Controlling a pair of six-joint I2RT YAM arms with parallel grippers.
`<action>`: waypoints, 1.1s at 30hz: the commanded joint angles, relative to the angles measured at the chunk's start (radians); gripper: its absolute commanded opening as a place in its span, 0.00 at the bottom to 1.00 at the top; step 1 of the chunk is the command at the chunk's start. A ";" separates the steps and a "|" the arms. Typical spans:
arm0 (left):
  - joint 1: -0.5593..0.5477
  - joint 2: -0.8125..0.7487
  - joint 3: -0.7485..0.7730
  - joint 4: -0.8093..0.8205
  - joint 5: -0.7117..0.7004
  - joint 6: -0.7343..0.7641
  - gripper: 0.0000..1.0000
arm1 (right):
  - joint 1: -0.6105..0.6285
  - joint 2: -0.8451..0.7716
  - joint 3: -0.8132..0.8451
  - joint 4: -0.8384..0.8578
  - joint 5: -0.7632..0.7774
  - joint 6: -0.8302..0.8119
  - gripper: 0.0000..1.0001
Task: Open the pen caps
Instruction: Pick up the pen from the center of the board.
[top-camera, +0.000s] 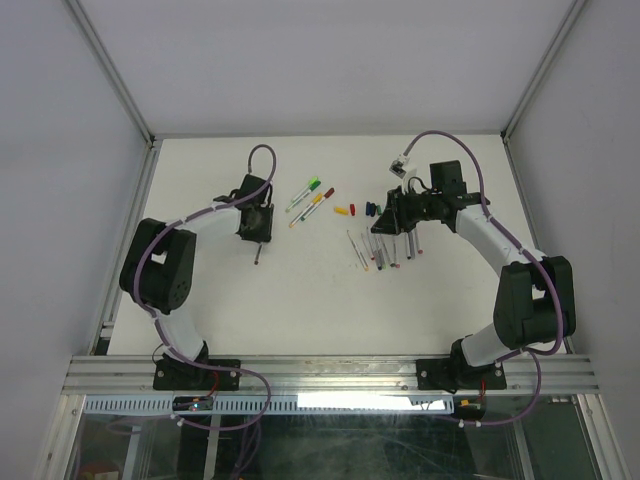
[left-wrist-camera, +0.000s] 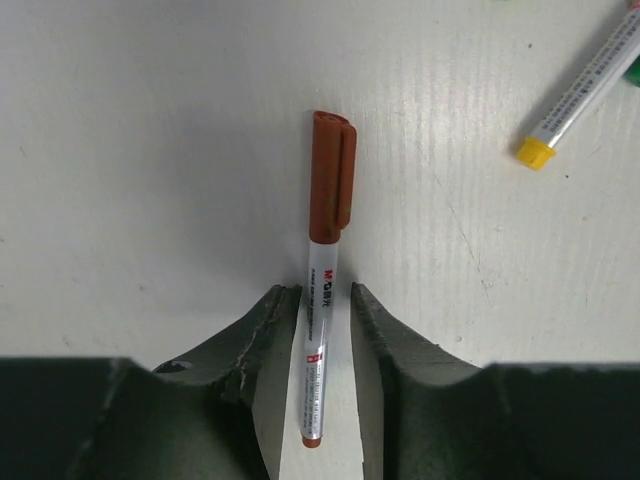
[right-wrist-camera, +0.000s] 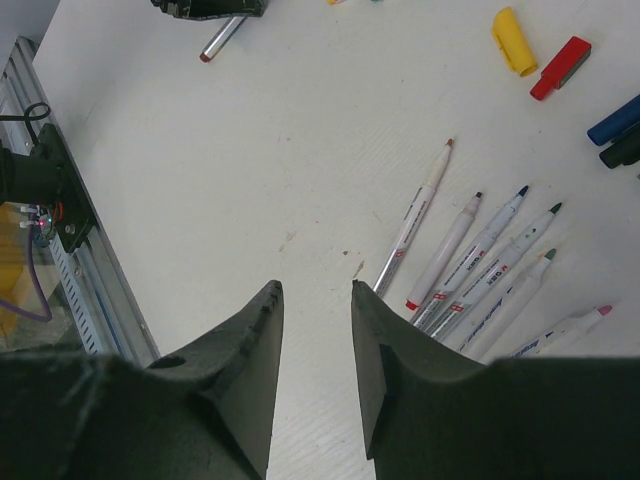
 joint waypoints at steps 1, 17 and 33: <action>-0.005 0.067 0.052 -0.079 -0.017 -0.030 0.28 | -0.005 -0.009 0.042 0.014 -0.028 -0.007 0.36; -0.037 -0.156 -0.025 -0.047 0.004 -0.076 0.00 | 0.010 -0.307 -0.280 0.598 -0.253 0.197 0.93; -0.307 -0.579 -0.631 1.196 0.146 -0.570 0.00 | 0.214 -0.133 -0.326 0.666 -0.141 0.273 0.91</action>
